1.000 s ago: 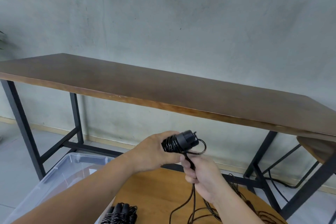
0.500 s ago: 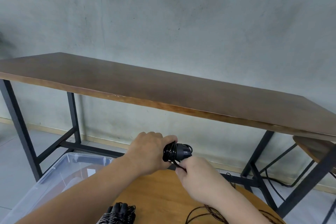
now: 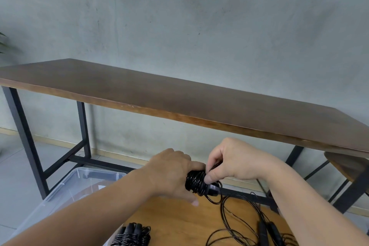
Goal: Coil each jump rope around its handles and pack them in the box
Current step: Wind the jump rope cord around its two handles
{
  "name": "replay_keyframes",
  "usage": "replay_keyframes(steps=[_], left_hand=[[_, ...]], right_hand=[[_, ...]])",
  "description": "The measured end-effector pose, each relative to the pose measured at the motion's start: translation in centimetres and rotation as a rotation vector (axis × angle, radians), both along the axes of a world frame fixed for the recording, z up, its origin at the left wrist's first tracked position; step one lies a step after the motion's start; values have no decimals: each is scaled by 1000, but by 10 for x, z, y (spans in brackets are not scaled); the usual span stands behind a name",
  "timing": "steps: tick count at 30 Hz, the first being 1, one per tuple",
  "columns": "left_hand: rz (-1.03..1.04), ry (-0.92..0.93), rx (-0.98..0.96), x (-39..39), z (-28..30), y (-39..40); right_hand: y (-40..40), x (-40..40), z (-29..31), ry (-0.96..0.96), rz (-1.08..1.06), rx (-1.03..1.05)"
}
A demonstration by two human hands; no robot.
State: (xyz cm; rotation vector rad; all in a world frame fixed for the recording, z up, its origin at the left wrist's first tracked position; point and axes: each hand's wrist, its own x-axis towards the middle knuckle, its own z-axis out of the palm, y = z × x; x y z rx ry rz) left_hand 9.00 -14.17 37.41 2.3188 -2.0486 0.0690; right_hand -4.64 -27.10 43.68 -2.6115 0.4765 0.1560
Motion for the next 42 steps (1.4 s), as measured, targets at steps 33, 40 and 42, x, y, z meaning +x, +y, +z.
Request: replay_keyframes(steps=[33, 40, 42], left_hand=[[11, 1067, -194, 12, -20, 2], [98, 1048, -302, 26, -30, -2], [95, 984, -293, 26, -34, -4]], right_hand=[[5, 14, -100, -619, -470, 1200], [28, 10, -106, -553, -546, 916], [32, 10, -105, -478, -519, 741]])
